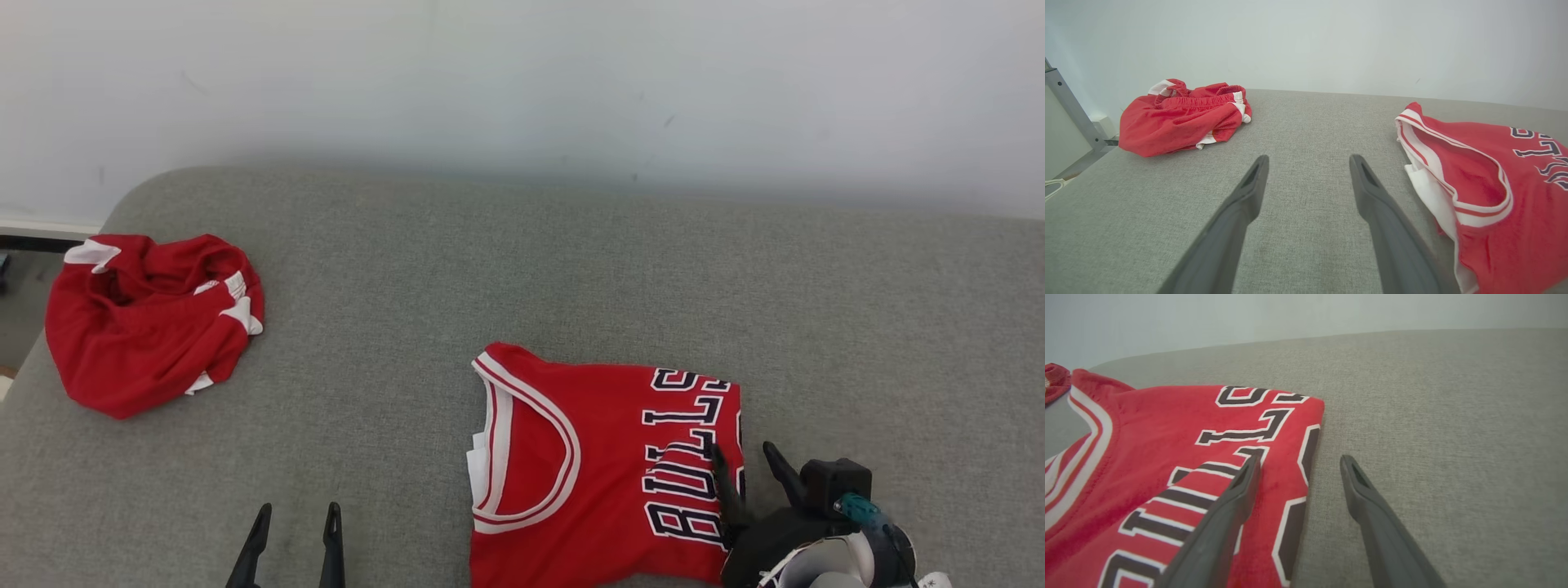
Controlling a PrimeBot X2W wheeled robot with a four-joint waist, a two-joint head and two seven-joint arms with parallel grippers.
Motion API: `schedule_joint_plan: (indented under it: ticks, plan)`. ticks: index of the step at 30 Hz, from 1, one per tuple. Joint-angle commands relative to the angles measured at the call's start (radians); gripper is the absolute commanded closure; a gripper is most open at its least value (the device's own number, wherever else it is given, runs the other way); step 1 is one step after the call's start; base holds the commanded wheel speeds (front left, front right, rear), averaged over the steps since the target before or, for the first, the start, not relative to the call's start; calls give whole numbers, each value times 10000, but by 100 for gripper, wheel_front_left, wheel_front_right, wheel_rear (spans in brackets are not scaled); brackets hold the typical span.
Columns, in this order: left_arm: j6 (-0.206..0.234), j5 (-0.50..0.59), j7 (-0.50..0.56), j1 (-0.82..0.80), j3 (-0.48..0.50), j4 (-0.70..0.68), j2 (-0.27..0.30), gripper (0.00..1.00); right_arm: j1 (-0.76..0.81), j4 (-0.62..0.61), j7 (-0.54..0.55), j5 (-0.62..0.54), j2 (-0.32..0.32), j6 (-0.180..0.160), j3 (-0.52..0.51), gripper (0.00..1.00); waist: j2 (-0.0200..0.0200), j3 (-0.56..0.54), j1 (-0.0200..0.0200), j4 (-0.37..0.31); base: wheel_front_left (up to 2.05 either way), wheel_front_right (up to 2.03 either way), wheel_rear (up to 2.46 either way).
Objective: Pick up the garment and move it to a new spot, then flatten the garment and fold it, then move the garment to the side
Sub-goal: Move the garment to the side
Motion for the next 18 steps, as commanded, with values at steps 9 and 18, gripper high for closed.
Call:
schedule_joint_plan:
  ticks: [9,18]
  plan:
    - [33,-92,-25,-216,-19,65,5,0,-759,1811,13,1517,4,-17,898,0,-1,176,-2,191,0,0,0]
    - [83,-176,-25,-329,-64,79,4,0,-1221,2224,10,2092,4,-17,1641,100,-1,256,-2,105,0,0,0]
